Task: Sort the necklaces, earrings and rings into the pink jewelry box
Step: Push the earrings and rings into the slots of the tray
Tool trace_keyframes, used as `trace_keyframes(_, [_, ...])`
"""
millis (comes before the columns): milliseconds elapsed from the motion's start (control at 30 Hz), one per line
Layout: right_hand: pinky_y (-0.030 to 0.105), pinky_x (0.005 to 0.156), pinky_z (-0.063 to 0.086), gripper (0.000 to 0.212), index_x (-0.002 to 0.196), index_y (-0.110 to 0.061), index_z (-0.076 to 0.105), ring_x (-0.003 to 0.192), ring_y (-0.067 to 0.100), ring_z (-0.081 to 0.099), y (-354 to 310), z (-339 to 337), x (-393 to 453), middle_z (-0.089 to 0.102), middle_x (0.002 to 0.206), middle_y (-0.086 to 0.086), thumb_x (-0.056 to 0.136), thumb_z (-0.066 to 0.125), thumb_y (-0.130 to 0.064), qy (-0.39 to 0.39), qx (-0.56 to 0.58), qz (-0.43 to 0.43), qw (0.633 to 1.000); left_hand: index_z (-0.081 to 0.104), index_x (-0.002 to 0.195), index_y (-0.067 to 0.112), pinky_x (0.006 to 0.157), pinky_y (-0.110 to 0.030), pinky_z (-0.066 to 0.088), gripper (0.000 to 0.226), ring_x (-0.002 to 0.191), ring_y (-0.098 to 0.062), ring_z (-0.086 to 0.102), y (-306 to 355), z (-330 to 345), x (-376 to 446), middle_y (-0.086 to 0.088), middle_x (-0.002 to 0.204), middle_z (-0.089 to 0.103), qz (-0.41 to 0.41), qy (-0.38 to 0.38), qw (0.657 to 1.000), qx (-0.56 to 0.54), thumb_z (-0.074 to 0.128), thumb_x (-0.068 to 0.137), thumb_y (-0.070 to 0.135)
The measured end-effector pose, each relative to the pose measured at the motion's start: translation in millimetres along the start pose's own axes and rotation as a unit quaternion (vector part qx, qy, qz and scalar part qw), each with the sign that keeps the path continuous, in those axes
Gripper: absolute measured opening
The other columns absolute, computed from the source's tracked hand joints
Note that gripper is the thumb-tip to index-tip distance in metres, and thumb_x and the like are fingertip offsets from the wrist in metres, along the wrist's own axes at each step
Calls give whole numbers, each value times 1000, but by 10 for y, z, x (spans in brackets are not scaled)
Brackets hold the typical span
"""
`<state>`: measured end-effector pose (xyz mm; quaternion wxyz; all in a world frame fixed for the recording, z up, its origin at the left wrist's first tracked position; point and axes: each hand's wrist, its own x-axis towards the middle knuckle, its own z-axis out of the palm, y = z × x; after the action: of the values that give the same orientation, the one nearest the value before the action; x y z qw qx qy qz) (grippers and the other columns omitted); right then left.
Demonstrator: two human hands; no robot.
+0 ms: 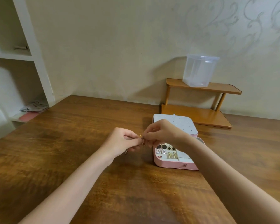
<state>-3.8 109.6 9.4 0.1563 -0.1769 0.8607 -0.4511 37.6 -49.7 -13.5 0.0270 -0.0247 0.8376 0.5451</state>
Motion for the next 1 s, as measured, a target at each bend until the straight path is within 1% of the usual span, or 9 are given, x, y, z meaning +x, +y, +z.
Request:
trace_keyframes(167, [19,64,54,13,97,-1,67,67,15,65,32,-197,-148,69,81,14,89,58,-5,-11,107,4,994,71,89,11,71,-22,55,8,77,-11,68,118,104,-11,-5,83,73,-60,-37,991,-112,67,83,12])
trace_keyframes(233, [19,64,53,13,95,-1,68,69,15,65,32,-247,-197,69,85,15,89,59,-8,-12,114,5,993,71,90,12,76,-25,55,8,81,-14,67,154,154,0,-6,87,72,-54,-38,992,-105,66,84,14])
trace_keyframes(367, [18,63,53,6,85,-4,70,66,12,64,33,-304,-256,69,77,8,82,66,-6,8,57,6,998,71,91,16,88,-32,52,9,93,-16,63,207,257,35,-2,95,69,-34,-32,997,-63,65,85,19])
trace_keyframes(533, [18,63,55,5,86,2,66,67,15,66,87,-390,-329,68,76,13,85,62,-1,34,153,17,988,65,99,4,80,-28,56,14,89,-18,70,279,333,17,-12,94,73,-55,-93,964,-244,55,90,4])
trace_keyframes(600, [19,64,55,6,87,2,65,67,15,66,114,-418,-350,68,76,12,85,61,-2,34,169,19,985,65,99,3,77,-26,57,14,88,-19,70,277,356,18,-13,94,72,-50,-97,960,-256,56,88,1])
trace_keyframes(733, [21,64,56,8,92,2,64,65,16,66,162,-461,-378,68,74,13,85,62,-1,41,161,24,986,67,91,6,71,-22,57,11,80,-14,69,303,434,21,-10,89,71,-41,-66,973,-218,61,84,0])
trace_keyframes(800, [20,62,56,6,90,0,65,63,15,65,204,-527,-379,69,76,13,85,62,-1,76,128,31,988,68,91,7,69,-22,57,10,74,-11,66,322,476,41,-7,84,70,-35,-53,976,-207,63,84,3])
trace_keyframes(900, [19,60,55,5,87,-4,66,62,12,64,313,-684,-375,69,79,10,86,60,-3,140,-32,57,988,68,93,9,72,-23,56,10,77,-12,65,315,480,86,-6,84,71,-22,-34,985,-166,62,85,6])
trace_keyframes(1000, [23,64,57,11,95,-4,68,63,13,65,446,-733,-376,68,78,7,88,59,-6,106,-177,108,972,67,93,11,76,-25,54,11,81,-13,65,251,404,118,-5,87,71,-9,-4,994,-108,58,88,7])
